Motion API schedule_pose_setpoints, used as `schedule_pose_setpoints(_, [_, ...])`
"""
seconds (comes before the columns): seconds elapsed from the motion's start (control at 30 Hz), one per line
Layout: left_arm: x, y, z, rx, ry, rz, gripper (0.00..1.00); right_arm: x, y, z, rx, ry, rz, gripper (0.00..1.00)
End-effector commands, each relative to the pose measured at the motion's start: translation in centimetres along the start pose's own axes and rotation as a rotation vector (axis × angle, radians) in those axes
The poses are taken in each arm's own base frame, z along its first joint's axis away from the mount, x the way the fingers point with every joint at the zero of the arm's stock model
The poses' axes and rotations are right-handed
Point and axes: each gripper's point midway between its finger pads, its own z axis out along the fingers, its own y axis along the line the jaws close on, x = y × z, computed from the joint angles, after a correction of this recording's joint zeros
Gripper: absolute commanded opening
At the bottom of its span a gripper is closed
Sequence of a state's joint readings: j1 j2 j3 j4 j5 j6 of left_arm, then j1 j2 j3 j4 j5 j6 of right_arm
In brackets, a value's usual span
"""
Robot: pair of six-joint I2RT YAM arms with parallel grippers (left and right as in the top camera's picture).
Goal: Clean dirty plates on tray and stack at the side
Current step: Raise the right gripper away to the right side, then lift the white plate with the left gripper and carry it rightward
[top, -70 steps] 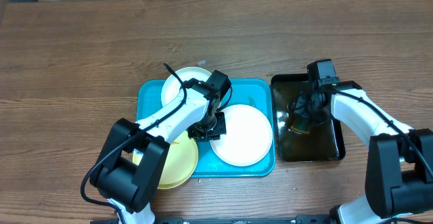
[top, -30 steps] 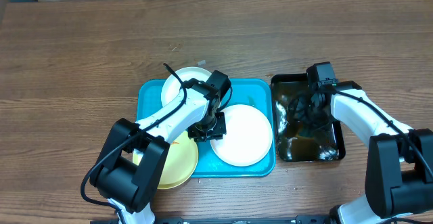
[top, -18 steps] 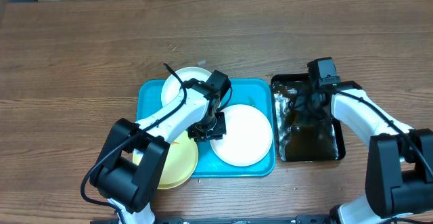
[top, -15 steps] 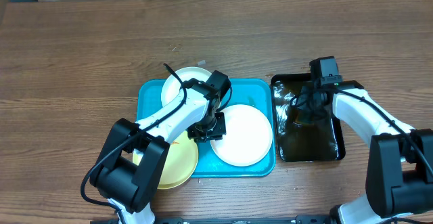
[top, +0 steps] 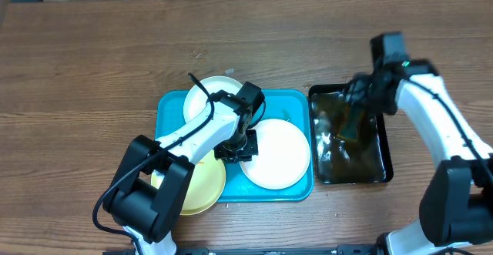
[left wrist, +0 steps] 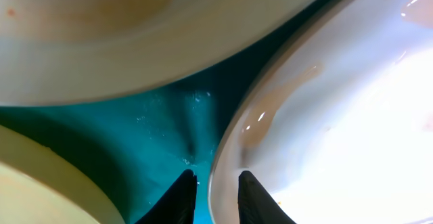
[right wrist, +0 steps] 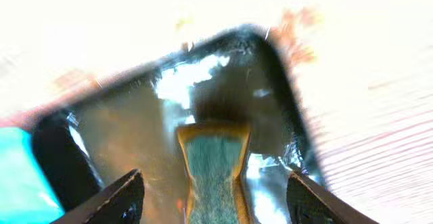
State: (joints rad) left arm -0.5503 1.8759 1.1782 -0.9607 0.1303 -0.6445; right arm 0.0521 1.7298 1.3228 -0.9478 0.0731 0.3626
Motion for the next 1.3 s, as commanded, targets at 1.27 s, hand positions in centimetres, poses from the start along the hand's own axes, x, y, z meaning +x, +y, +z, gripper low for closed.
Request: schedule_pose_setpoints(1.27, [-4.2, 0.5, -8.8, 0.133, -0.004, 0.125, 0.04, -4.2, -9.5, -1.9, 0.065, -0.041, 0.258, 1.0])
